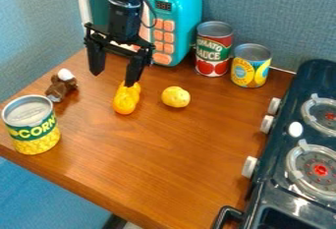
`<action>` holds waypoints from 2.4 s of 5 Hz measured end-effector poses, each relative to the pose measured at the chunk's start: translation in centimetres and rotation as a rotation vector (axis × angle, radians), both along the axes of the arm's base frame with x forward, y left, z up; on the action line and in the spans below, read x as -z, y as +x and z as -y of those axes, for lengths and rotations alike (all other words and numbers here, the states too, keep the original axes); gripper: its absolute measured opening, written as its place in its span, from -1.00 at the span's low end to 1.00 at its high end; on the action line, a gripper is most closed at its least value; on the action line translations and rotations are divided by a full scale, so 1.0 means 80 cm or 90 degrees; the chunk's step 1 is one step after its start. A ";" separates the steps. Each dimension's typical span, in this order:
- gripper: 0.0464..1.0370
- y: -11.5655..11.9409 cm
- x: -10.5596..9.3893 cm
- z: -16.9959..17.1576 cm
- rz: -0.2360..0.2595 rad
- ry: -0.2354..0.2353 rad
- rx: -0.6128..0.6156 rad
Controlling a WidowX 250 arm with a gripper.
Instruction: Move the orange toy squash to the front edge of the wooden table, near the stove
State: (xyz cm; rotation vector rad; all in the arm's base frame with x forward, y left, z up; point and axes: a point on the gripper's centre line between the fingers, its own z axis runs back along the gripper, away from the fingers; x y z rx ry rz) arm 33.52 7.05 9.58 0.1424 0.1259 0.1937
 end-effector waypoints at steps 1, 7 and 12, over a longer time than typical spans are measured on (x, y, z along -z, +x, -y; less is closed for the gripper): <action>0.93 -0.003 0.018 0.002 -0.027 -0.008 -0.001; 0.93 0.043 0.064 -0.012 0.016 -0.083 -0.080; 0.57 0.040 0.088 -0.017 -0.011 -0.062 -0.103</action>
